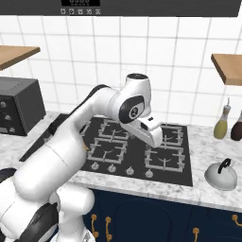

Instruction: Pick the kettle from the counter and place it on a stove burner. Then turn the burner on.

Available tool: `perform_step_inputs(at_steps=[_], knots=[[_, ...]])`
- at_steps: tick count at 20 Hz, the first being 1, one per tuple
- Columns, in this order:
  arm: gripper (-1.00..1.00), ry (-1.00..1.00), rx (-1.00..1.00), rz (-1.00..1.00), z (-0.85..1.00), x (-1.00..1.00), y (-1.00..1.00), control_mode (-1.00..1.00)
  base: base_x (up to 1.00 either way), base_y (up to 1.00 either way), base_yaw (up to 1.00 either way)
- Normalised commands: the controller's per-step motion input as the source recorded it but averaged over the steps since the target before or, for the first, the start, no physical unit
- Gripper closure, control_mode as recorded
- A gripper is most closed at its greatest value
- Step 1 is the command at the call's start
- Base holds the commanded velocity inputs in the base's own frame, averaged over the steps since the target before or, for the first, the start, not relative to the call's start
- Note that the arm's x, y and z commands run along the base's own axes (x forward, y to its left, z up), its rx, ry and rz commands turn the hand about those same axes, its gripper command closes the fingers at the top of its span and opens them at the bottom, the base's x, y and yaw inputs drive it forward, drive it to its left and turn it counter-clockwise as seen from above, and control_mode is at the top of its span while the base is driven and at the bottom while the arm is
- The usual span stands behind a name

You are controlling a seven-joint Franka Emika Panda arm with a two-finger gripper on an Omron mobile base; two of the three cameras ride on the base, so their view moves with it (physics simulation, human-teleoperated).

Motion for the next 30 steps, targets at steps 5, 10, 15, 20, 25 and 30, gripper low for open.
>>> perform_step_inputs(at_steps=[5,10,15,20,25,30], knots=[[-1.00,0.12,0.00,-0.27,-0.23,0.00,-1.00,-1.00,0.00,0.00,0.00],[-1.00,0.08,0.01,-0.19,-0.27,0.02,-1.00,-1.00,0.00,0.00,0.00],[-1.00,0.01,0.11,-0.03,-0.06,0.25,-1.00,-1.00,0.00,0.00,0.00],[-1.00,0.00,0.09,0.00,0.00,0.08,-1.00,-1.00,0.00,0.00,0.00],[-1.00,0.04,0.01,-0.03,-0.10,0.02,-0.41,-1.00,0.00,0.00,0.00],[-1.00,0.01,0.00,-0.01,-0.30,0.23,-0.07,-1.00,0.00,0.00,0.00]])
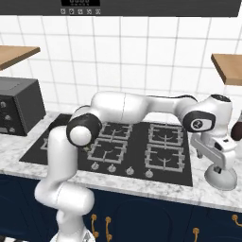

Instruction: Pick the kettle from the counter and place it on a stove burner. Then turn the burner on.

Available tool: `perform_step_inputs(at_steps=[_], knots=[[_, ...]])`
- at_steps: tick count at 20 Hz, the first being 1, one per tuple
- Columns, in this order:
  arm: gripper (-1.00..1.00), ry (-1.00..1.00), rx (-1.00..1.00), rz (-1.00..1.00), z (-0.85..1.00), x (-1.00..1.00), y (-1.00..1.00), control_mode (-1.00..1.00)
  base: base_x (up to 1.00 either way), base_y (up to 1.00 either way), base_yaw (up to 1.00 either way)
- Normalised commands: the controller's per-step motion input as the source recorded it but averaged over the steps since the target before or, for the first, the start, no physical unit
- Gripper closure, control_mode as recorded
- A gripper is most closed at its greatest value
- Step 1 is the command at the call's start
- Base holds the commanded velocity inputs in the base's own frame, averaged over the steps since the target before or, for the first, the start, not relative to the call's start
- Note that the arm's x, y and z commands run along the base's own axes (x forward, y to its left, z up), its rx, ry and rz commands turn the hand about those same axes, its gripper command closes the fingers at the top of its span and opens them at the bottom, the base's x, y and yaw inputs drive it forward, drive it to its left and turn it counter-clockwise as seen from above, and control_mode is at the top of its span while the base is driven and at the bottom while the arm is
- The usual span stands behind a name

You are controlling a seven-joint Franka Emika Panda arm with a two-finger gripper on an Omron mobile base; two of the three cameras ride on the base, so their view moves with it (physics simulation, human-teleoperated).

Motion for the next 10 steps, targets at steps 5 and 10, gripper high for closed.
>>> perform_step_inputs(at_steps=[5,10], knots=[[-1.00,-0.09,0.00,0.00,-0.38,0.31,-0.18,-1.00,0.00,0.00,0.00],[-1.00,-0.13,0.00,0.06,-0.20,0.33,-0.35,-1.00,0.00,0.00,0.00]])
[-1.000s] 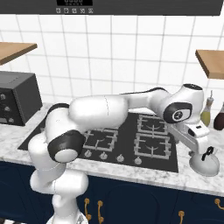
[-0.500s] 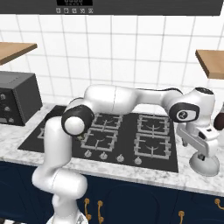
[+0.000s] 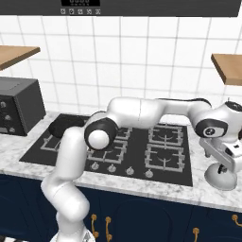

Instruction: Pick the kettle from the counter and place it on a stove burner. Then turn the burner on.

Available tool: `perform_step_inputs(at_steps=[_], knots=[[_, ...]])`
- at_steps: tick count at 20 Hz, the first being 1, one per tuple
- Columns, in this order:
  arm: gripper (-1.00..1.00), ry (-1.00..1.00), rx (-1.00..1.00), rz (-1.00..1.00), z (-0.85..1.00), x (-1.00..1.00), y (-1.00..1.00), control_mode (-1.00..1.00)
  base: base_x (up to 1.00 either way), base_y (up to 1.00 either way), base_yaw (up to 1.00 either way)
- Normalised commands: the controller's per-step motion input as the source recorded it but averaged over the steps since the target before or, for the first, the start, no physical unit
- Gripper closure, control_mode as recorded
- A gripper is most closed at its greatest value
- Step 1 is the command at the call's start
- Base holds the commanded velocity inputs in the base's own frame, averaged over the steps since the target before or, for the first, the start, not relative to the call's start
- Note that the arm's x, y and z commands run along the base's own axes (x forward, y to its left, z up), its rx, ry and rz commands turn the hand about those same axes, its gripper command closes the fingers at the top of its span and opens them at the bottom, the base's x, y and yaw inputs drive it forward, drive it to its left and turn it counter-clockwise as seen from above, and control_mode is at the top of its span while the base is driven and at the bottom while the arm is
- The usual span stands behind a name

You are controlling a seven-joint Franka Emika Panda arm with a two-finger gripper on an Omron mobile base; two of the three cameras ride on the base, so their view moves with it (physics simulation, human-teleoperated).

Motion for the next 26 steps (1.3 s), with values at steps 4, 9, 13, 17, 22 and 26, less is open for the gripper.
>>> perform_step_inputs(at_steps=[4,9,13,17,22,26], knots=[[-1.00,-0.10,-0.12,0.04,-0.48,0.24,-0.35,-1.00,0.00,0.00,0.00],[-1.00,-0.02,-0.03,0.01,-0.13,0.42,-0.03,-1.00,0.00,0.00,0.00],[-1.00,0.00,-0.02,0.00,-0.19,0.44,0.00,-1.00,0.00,0.00,0.00],[-1.00,0.00,-0.14,0.00,-0.44,0.24,0.00,-1.00,0.00,0.00,0.00],[-1.00,0.00,-0.14,0.00,-0.35,0.12,-0.18,-1.00,0.00,0.00,0.00],[-1.00,0.00,-0.10,0.00,-0.27,0.00,-0.21,-1.00,0.00,0.00,0.00]])
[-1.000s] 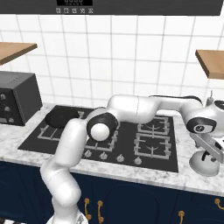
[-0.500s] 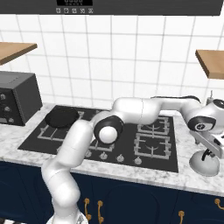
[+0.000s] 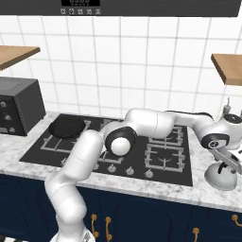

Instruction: Pick the kettle from the counter and place it on a stove burner. Then turn the burner on.

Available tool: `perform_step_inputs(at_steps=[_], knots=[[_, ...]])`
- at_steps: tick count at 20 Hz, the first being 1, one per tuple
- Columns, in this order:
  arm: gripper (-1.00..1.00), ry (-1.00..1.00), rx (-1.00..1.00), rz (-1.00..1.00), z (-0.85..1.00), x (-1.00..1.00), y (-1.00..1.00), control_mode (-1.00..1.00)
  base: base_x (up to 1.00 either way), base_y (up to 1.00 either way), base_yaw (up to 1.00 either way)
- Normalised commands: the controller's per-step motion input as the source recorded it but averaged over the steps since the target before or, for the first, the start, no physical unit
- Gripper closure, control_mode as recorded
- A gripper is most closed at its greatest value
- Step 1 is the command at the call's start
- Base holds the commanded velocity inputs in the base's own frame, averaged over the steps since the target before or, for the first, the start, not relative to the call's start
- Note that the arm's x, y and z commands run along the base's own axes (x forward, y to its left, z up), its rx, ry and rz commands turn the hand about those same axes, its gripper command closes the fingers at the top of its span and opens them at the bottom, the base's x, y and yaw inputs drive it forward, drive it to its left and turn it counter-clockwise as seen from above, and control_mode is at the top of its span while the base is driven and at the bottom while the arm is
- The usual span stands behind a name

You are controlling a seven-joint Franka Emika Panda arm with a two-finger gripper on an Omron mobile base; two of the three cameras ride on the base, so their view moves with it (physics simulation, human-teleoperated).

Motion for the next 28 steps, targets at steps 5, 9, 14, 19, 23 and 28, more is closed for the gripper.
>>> perform_step_inputs(at_steps=[5,9,14,19,23,28], knots=[[1.00,0.00,-0.01,0.00,-0.03,0.01,-0.02,-1.00,0.00,0.00,0.00],[1.00,0.00,0.00,0.00,0.00,0.00,0.00,-1.00,0.00,0.00,0.00],[1.00,-0.04,0.00,-0.01,0.27,-0.02,0.10,-1.00,0.00,0.00,0.00],[1.00,-0.07,-0.01,-0.05,0.56,-0.02,0.90,-1.00,0.00,0.00,0.00],[1.00,-0.07,-0.04,-0.13,0.32,0.03,1.00,-1.00,0.00,0.00,0.00],[1.00,-0.01,-0.11,-0.18,0.13,0.24,1.00,-1.00,0.00,0.00,0.00]])
